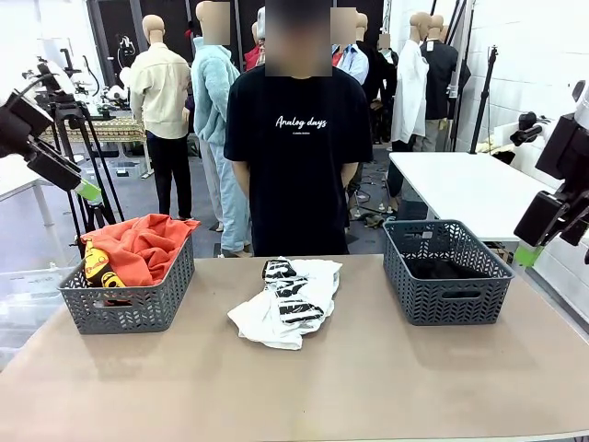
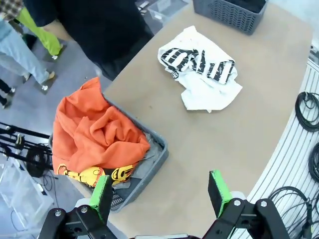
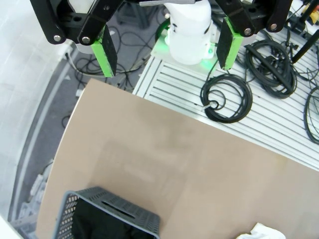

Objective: Sort the tops and bottoms.
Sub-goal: Lift clothes from the center of the table with your right hand.

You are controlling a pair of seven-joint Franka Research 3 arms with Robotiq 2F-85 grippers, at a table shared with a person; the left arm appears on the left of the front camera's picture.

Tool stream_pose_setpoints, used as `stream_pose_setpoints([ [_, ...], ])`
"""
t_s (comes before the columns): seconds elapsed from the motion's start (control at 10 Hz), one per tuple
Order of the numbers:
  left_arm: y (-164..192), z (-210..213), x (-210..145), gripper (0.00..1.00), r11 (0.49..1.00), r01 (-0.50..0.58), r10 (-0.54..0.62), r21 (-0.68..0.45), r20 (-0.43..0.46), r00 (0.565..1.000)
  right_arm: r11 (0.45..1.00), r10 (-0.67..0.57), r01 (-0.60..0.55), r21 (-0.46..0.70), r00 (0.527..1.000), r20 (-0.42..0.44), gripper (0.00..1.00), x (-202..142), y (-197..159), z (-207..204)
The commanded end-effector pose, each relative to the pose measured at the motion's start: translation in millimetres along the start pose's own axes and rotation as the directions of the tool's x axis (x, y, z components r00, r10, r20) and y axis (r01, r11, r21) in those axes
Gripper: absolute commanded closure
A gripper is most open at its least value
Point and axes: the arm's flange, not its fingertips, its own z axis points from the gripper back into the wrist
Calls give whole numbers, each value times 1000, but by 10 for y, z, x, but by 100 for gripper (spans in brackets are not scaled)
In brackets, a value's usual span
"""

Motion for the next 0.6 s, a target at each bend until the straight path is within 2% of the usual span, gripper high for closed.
stream_pose_setpoints([
  [0.0, 96, -165, 67, 0, 999, 36, -37, -27, -34, 999, 1000, -4, 4, -4, 1000, -11, 0, -5, 2, -15],
  [0.1, 123, -235, 89, 0, 1000, 14, -15, -16, -65, 998, 1000, -4, 4, -4, 1000, -11, 0, -5, 2, -15],
  [0.2, 1, -78, 25, 0, 1000, 10, -10, -12, -14, 1000, 1000, -4, 4, -4, 1000, -11, 0, -5, 2, -15],
  [0.5, 1, -78, 25, 0, 1000, 10, -10, -12, -14, 1000, 1000, -4, 4, -4, 1000, -11, 0, -5, 2, -15],
])
